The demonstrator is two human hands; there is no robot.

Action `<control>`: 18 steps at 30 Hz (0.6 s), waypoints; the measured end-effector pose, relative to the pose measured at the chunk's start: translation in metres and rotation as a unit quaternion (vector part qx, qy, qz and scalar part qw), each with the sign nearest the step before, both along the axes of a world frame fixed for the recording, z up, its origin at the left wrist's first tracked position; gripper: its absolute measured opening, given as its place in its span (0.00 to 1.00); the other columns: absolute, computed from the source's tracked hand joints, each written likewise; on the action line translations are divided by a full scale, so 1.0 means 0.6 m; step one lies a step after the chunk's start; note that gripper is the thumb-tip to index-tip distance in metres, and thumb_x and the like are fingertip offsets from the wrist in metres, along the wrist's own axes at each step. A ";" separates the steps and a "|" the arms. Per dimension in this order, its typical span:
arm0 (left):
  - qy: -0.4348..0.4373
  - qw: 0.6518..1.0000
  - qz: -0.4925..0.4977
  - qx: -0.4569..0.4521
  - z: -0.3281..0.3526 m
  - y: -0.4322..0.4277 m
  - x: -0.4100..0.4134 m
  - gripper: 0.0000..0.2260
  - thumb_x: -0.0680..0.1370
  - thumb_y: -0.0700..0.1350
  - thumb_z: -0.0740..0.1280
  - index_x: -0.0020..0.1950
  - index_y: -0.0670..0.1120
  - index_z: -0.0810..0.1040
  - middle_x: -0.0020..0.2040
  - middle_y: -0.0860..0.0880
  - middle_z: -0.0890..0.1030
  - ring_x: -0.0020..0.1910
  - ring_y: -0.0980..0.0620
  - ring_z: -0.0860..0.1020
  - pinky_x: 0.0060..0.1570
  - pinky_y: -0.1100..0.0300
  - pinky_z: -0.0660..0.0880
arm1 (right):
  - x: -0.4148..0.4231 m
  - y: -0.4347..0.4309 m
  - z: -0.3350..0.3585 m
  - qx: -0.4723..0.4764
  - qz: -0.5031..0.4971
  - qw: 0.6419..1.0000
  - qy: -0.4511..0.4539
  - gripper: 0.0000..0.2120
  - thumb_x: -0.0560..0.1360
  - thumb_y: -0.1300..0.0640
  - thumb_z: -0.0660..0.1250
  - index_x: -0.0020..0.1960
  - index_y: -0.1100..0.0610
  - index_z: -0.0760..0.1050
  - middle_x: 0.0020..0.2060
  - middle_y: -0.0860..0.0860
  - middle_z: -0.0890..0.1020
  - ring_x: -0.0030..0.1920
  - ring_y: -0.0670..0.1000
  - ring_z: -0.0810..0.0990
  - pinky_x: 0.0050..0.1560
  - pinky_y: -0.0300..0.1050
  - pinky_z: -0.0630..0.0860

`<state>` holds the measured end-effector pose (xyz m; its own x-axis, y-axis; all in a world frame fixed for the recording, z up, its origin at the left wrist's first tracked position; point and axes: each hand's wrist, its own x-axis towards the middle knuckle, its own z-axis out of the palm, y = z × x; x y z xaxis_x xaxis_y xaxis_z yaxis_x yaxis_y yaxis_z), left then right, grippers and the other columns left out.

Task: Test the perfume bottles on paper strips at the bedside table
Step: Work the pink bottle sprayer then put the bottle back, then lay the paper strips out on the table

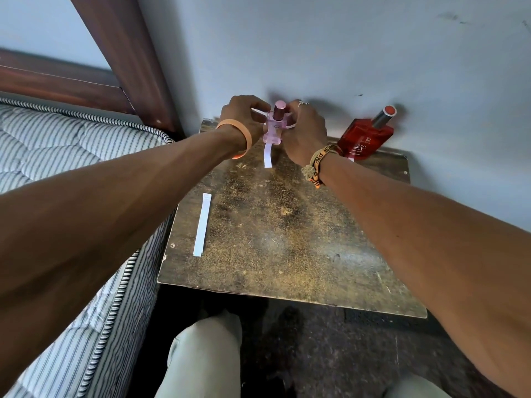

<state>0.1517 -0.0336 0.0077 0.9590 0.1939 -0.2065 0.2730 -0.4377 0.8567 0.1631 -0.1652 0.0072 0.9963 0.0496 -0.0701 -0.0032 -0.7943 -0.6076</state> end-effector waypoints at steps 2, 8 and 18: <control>0.003 1.000 -0.002 0.010 0.005 0.001 -0.004 0.21 0.69 0.32 0.73 0.60 0.47 0.78 0.53 0.46 0.83 0.48 0.49 0.82 0.50 0.52 0.81 | -0.002 0.000 0.006 0.001 -0.005 1.000 0.015 0.24 0.74 0.67 0.68 0.67 0.53 0.72 0.53 0.51 0.80 0.52 0.52 0.79 0.45 0.44 0.75; 0.001 0.996 0.017 0.093 0.005 0.026 -0.029 0.22 0.71 0.29 0.65 0.60 0.48 0.79 0.54 0.48 0.83 0.51 0.50 0.81 0.54 0.53 0.79 | -0.026 -0.026 0.022 -0.014 -0.016 0.998 0.051 0.36 0.71 0.69 0.69 0.75 0.54 0.61 0.65 0.54 0.75 0.64 0.54 0.75 0.58 0.44 0.74; -0.015 0.994 0.028 0.100 0.046 0.078 -0.154 0.10 0.72 0.36 0.69 0.50 0.46 0.83 0.45 0.47 0.85 0.44 0.49 0.83 0.51 0.52 0.81 | -0.154 -0.004 0.076 0.084 -0.028 0.995 0.052 0.16 0.76 0.66 0.57 0.58 0.58 0.78 0.45 0.54 0.82 0.44 0.56 0.81 0.45 0.52 0.79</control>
